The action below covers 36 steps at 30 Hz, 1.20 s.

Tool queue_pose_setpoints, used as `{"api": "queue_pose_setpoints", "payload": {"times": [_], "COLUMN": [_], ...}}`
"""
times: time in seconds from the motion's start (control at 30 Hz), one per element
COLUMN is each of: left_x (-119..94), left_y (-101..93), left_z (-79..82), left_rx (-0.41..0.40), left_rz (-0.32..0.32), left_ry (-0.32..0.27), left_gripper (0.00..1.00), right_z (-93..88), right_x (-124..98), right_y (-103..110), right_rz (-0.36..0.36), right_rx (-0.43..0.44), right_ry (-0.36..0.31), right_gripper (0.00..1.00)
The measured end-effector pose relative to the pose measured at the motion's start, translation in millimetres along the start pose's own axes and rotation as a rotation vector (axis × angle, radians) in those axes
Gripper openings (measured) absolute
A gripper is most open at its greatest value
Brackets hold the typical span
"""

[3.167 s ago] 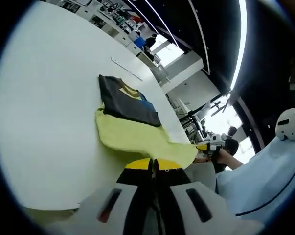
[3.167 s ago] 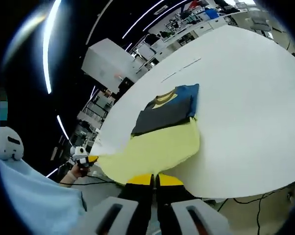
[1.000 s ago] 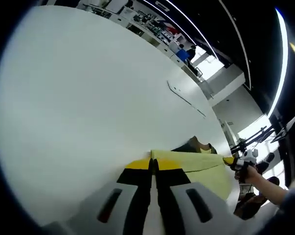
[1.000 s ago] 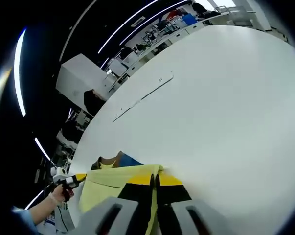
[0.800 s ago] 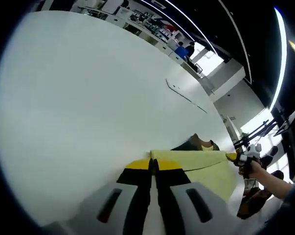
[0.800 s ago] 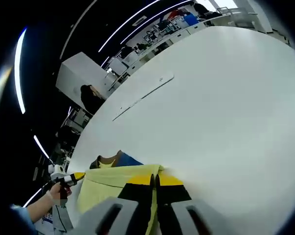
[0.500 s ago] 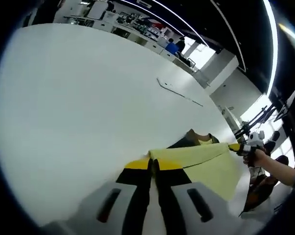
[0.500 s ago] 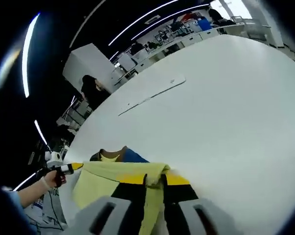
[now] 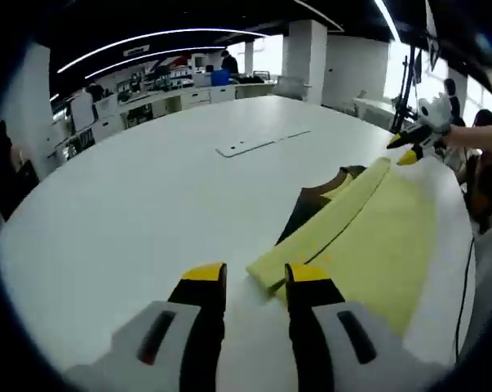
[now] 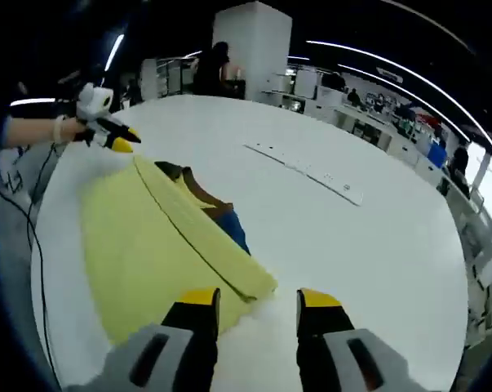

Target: Fold the garment on the visible template until the final outline fits inside the template.

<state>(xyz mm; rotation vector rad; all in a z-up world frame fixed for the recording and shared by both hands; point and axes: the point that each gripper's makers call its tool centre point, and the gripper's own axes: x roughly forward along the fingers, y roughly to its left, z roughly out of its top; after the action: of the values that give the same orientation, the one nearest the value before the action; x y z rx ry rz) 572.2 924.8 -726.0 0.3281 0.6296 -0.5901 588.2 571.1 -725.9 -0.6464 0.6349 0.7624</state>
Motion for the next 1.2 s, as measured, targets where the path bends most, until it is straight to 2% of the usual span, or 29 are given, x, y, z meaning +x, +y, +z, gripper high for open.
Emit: {"api": "queue_pose_setpoints", "payload": {"times": [0.07, 0.13, 0.2, 0.3, 0.57, 0.7, 0.83, 0.97, 1.07, 1.13, 1.17, 1.2], "left_x": [1, 1, 1, 2, 9, 13, 14, 14, 15, 14, 14, 14], "left_y": [-2.3, -5.8, -4.2, -4.6, -9.5, -11.3, -15.1, -15.9, -14.7, -11.8, -10.5, -10.0], "left_z": [-0.9, -4.1, -6.0, -8.2, -13.6, -12.9, -11.2, -10.2, -8.2, -7.7, -6.9, -6.8], "left_rx": [0.106, 0.19, 0.289, 0.426, 0.683, 0.719, 0.743, 0.73, 0.714, 0.687, 0.664, 0.639], "left_rz": [0.004, -0.003, 0.019, 0.039, 0.044, 0.053, 0.044, 0.045, 0.047, 0.057, 0.059, 0.06], "left_ry": [0.03, 0.061, 0.085, 0.123, 0.203, 0.211, 0.206, 0.203, 0.192, 0.189, 0.182, 0.179], "left_gripper": [0.26, 0.25, 0.23, 0.23, 0.2, 0.16, 0.1, 0.0, 0.0, 0.0, 0.0, 0.0], "right_z": [-2.3, -8.5, -12.9, -15.2, -13.4, -13.7, -14.0, -13.8, -13.9, -13.8, -13.2, -11.6], "right_x": [4, 8, 11, 14, 19, 20, 23, 24, 25, 25, 25, 24], "right_y": [2, 4, 2, 3, 9, 10, 8, 6, 4, 2, 0, -2], "right_rz": [0.001, 0.005, -0.014, -0.025, -0.024, -0.026, -0.031, -0.036, -0.043, -0.055, -0.059, -0.065], "right_rx": [-0.107, -0.171, -0.248, -0.291, -0.387, -0.448, -0.458, -0.477, -0.472, -0.459, -0.451, -0.419], "right_ry": [0.027, 0.063, 0.087, 0.094, 0.089, 0.086, 0.084, 0.081, 0.077, 0.079, 0.076, 0.069], "right_gripper": [0.3, 0.3, 0.3, 0.29, 0.27, 0.24, 0.22, 0.16, 0.08, 0.05, 0.0, 0.0]}}
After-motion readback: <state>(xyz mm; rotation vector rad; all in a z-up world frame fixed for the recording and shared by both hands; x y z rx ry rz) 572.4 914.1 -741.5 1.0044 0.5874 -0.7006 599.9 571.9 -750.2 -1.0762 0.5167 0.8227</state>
